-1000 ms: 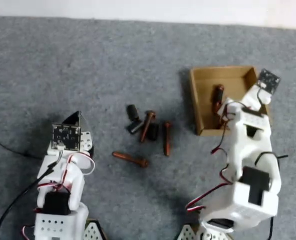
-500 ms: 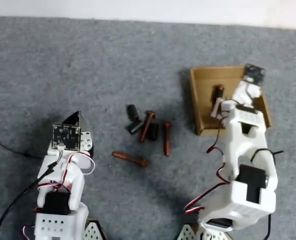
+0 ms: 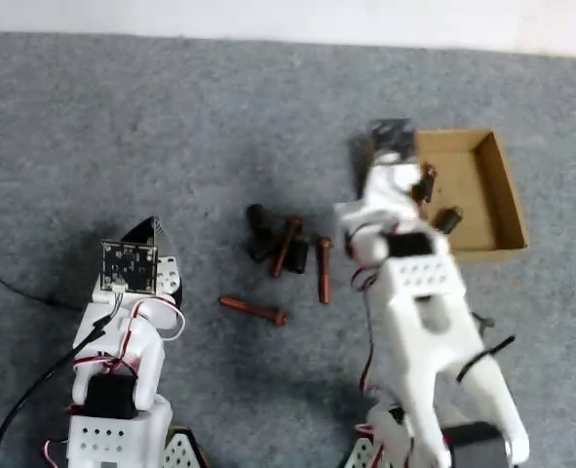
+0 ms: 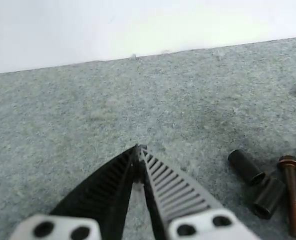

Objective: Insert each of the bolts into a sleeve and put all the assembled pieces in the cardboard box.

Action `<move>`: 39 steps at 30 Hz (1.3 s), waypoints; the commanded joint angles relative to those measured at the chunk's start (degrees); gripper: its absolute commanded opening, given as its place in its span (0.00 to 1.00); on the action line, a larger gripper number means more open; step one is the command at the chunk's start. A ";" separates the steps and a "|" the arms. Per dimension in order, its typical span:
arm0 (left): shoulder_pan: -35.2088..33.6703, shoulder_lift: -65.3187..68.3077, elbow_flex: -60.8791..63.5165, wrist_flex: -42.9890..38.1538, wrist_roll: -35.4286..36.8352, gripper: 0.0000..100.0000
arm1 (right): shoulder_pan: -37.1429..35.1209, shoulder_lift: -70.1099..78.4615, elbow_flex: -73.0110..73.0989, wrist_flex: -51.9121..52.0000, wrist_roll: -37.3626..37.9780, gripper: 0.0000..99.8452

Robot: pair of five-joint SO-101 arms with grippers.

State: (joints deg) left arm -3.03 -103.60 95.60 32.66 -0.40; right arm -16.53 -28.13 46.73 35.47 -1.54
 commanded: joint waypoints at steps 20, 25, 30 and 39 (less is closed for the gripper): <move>0.22 -0.31 0.13 -1.23 0.00 0.01 | -14.37 23.16 -7.69 -1.36 -8.88 0.25; 0.22 -0.31 0.13 -1.23 0.00 0.01 | -10.07 23.16 -7.96 -1.36 -8.97 0.25; 0.22 -0.31 0.13 -1.23 0.00 0.01 | -9.19 23.08 -7.78 -1.36 -8.97 0.25; 0.22 -0.31 0.13 -1.23 0.00 0.01 | -9.36 23.34 -7.78 -1.54 -8.97 0.25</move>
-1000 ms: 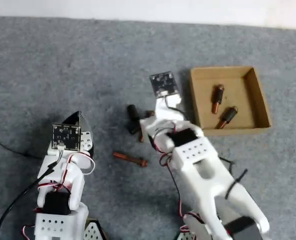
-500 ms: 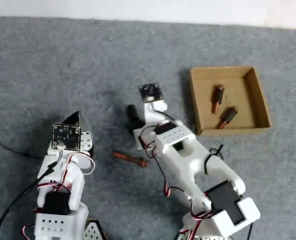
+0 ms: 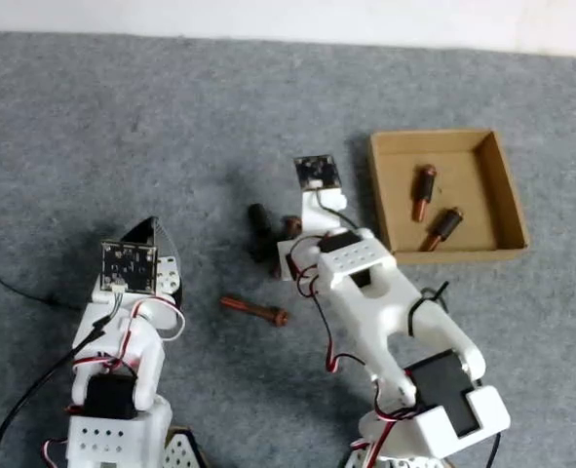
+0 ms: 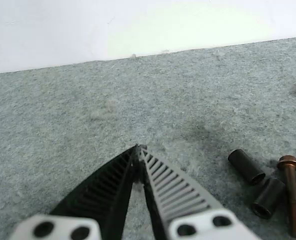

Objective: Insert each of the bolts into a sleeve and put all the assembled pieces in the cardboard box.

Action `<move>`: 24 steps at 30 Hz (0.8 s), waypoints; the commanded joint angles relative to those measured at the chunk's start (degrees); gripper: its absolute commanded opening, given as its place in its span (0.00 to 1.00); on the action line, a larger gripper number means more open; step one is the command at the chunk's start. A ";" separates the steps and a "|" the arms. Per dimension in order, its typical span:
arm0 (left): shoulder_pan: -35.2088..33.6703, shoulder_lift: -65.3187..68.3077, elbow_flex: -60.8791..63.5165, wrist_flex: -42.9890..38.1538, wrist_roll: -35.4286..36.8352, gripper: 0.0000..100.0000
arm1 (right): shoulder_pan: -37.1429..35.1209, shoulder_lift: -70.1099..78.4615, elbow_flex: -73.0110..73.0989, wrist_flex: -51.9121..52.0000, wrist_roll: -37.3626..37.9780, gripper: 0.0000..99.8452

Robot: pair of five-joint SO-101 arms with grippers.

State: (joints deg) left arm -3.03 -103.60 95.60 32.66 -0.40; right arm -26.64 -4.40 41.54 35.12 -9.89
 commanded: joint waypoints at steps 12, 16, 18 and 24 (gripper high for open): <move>0.40 -0.31 0.13 -1.14 0.00 0.01 | 0.48 6.02 -3.03 -1.10 -0.62 0.25; 0.40 -0.31 0.13 -1.05 0.00 0.01 | 0.84 6.81 -4.18 -1.01 -0.62 0.25; 0.40 -0.31 0.13 -1.05 0.00 0.01 | 1.10 6.37 -4.26 -1.10 -0.62 0.25; 0.48 -0.22 0.22 -1.14 0.00 0.01 | 2.07 6.37 -4.62 -1.36 -0.62 0.24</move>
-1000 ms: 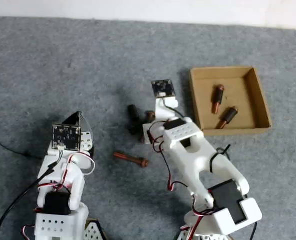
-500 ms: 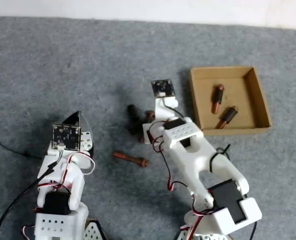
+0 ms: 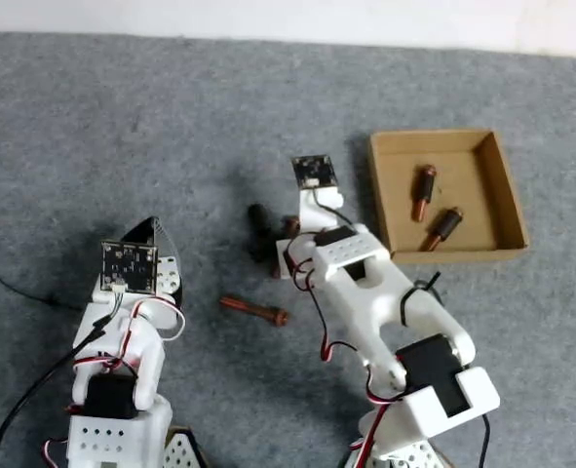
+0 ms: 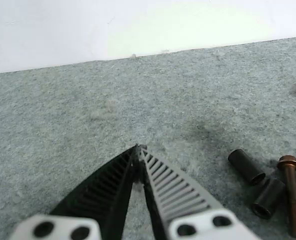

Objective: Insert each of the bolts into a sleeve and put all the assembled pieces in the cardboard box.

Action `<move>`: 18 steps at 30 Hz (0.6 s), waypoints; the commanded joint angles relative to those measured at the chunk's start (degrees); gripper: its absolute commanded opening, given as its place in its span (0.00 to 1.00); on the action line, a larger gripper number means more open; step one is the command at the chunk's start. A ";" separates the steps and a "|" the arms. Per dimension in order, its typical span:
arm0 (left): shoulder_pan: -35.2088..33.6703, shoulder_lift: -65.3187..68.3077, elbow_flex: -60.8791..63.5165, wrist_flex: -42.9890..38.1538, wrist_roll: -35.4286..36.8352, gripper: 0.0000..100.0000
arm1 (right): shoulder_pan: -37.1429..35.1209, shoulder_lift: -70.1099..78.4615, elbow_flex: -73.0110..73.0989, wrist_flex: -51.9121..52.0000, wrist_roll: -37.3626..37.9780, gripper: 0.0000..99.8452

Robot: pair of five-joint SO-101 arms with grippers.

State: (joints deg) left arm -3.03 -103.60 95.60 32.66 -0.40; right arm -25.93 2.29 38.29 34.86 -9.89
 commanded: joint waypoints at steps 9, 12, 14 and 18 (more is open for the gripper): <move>0.48 -0.22 0.22 -1.05 0.00 0.01 | 1.54 -0.31 -1.36 -1.10 -0.53 0.03; 0.48 -0.31 0.75 -1.23 0.00 0.01 | 1.63 -0.31 -1.27 -1.01 -0.35 0.01; 0.48 -0.31 0.84 -1.23 0.00 0.01 | 1.63 -0.31 -1.27 -1.01 -0.26 0.01; 0.48 -0.31 0.84 -1.23 0.00 0.01 | 1.63 -0.84 -1.27 -0.84 -0.09 0.01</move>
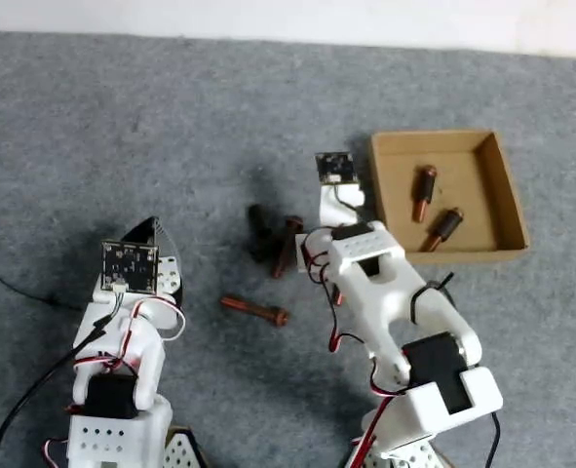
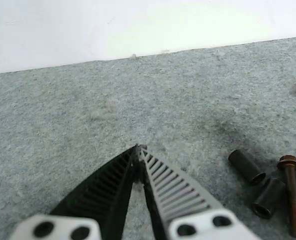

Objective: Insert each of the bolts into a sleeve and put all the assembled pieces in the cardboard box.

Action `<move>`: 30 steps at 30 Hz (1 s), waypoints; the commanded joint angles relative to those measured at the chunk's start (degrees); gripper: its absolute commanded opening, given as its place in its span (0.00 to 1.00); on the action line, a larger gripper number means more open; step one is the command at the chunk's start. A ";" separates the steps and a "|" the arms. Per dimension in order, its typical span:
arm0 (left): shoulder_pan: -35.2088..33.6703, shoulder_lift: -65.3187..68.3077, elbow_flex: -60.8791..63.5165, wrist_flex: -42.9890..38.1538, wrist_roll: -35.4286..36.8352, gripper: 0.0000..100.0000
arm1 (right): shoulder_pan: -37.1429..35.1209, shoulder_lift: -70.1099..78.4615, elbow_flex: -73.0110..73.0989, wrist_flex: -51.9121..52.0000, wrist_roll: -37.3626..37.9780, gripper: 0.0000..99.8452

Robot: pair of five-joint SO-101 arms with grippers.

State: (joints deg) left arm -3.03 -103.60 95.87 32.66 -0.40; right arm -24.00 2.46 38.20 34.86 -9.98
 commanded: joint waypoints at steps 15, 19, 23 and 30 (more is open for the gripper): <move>3.12 0.22 -2.77 1.49 0.00 0.01 | -0.13 -32.22 12.62 -4.70 4.84 0.01; 8.40 0.22 -3.38 3.60 -5.89 0.01 | 2.24 -43.91 20.79 -9.80 4.84 0.01; 13.05 0.31 -3.82 5.63 -9.14 0.01 | 5.14 -53.76 26.68 -12.18 4.84 0.01; 18.15 9.27 -7.78 6.33 -13.45 0.01 | 6.55 -65.80 32.40 -12.26 4.84 0.01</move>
State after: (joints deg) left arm 13.14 -100.18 93.85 38.81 -12.70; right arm -18.55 -58.11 70.20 24.13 -5.67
